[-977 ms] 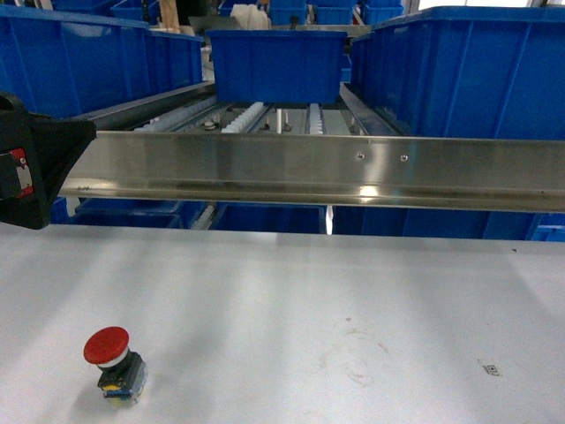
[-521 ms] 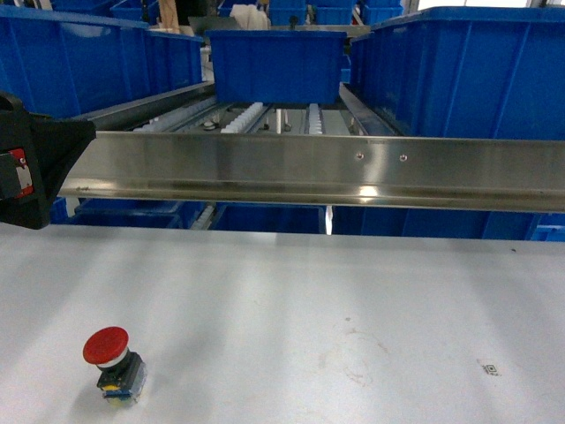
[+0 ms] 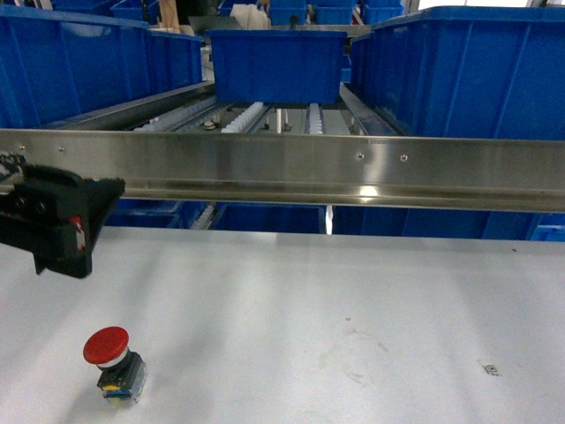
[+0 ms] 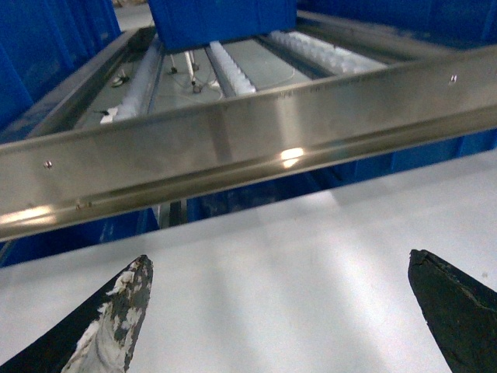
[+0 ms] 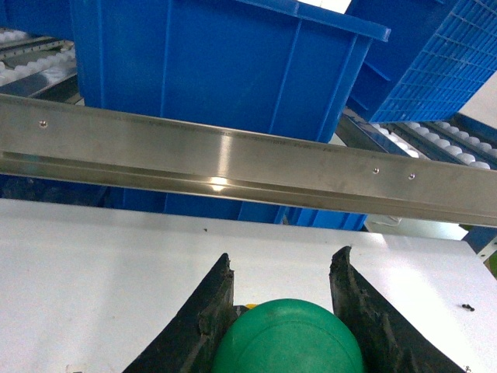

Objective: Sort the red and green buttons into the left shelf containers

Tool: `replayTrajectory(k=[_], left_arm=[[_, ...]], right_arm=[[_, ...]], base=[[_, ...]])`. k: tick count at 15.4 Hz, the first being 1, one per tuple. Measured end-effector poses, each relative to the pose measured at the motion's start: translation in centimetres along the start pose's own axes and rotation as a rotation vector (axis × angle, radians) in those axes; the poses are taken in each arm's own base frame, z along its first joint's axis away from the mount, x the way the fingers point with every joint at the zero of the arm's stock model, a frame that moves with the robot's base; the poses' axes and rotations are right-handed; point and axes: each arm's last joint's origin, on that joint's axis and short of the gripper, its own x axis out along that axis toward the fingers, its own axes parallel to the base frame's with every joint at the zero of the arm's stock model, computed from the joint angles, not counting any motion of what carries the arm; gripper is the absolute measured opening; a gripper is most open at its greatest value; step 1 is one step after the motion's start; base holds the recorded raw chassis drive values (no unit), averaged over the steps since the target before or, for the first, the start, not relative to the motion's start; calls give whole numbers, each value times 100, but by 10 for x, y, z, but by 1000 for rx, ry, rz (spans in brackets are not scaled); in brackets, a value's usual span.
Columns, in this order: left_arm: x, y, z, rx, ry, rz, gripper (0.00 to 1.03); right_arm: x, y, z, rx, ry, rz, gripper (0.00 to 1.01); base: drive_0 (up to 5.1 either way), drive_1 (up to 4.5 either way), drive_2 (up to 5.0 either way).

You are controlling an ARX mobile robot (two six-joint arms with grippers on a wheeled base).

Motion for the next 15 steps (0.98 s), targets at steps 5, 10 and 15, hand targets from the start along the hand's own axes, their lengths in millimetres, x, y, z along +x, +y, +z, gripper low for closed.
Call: replayTrajectory(k=[5,10,15], left_arm=[[7,-1,-20,39,101,64,98],[14,-8,-44,31,226,69,98],[17,-11,-58,-27,399,118,98]], right_arm=[[0,0,0,0,0,0,33],[0,0,0,0,0,0,33],[0,0,0,0,0,0,33]], base=[[0,0,0],[0,0,0],[0,0,0]])
